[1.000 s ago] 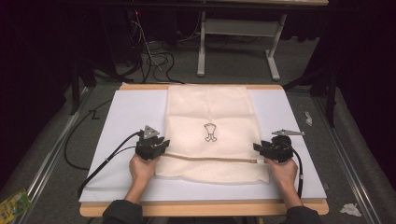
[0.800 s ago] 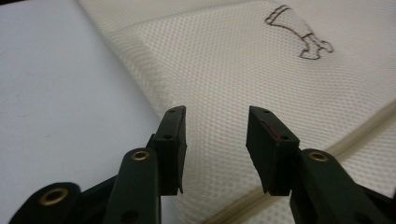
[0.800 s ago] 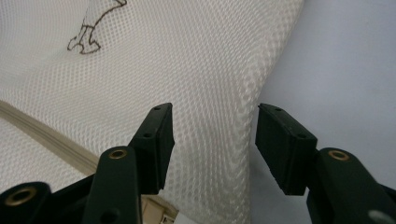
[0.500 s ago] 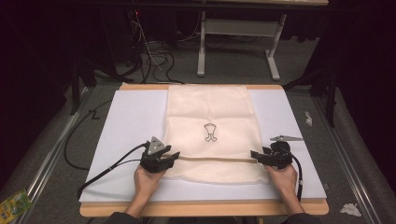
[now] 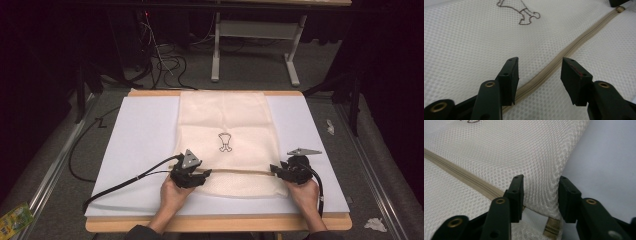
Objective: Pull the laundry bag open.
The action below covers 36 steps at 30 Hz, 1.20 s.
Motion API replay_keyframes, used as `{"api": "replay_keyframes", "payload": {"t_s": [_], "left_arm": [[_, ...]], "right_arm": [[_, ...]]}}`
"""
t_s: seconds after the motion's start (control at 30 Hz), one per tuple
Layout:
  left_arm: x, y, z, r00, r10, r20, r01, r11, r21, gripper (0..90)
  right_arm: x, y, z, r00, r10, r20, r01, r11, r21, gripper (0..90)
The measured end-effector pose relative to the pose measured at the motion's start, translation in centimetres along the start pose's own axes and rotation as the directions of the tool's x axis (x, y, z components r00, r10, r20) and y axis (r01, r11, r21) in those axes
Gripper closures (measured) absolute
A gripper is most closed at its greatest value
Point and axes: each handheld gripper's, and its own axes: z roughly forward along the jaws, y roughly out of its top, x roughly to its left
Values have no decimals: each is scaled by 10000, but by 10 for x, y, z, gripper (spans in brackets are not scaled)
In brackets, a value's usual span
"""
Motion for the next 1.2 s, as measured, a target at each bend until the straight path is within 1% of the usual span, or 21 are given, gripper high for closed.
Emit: {"api": "replay_keyframes", "payload": {"t_s": [0.07,0.13,0.17,0.23,0.3,0.47,0.5,0.53,0.6,0.7,0.77,0.83,0.9,1.0,1.03,1.2], "left_arm": [[-4,4,4,9999,54,103,-54,10000,27,479],[-6,7,7,9998,64,175,-65,10000,60,469],[-6,8,8,9998,67,190,-69,9999,83,469],[-7,11,9,9997,56,222,-58,9999,101,464],[-8,13,10,9997,43,241,-46,9999,121,464],[-11,18,11,9995,62,313,-63,10000,23,457],[-12,19,11,9993,60,374,-59,10000,-12,455],[-13,20,11,9990,62,437,-62,10000,-21,453],[-16,22,12,9986,129,513,-128,9999,-19,450],[-20,26,14,9975,202,677,-204,9998,27,449],[-21,28,16,9965,107,830,-105,9999,-25,447],[-23,29,17,9958,122,910,-120,9999,-19,445],[-25,30,18,9948,119,1010,-119,9999,-7,445],[-29,33,20,9940,237,1067,-240,9997,16,447],[-29,34,20,9932,179,1147,-177,9998,-25,449],[-34,37,22,9910,212,1323,-212,9998,-17,469]], "right_arm": [[-1,0,0,10000,-84,-19,84,10000,15,720],[-2,0,0,9997,-101,-201,102,9999,46,804],[-2,0,0,9997,-101,-201,102,9999,46,804],[-3,-1,-1,9994,-124,-328,122,9999,-64,844],[-4,0,-2,9989,-131,-442,123,9998,-171,862],[-3,3,-7,9979,-140,-625,116,9992,-392,874],[-3,4,-8,9976,-205,-665,176,9989,-443,875],[-2,5,-10,9975,-146,-696,114,9989,-463,875],[-2,7,-12,9967,-135,-806,86,9981,-604,876],[0,10,-15,9956,-148,-920,87,9978,-657,877],[1,12,-16,9946,-196,-1014,123,9974,-712,878],[3,15,-18,9936,-201,-1111,114,9969,-784,880],[4,17,-20,9930,-245,-1154,146,9962,-864,880],[6,19,-21,9924,-282,-1196,167,9952,-960,881],[7,20,-22,9920,-321,-1218,198,9947,-1012,881],[13,27,-23,9900,-450,-1334,302,9934,-1109,882]]}}
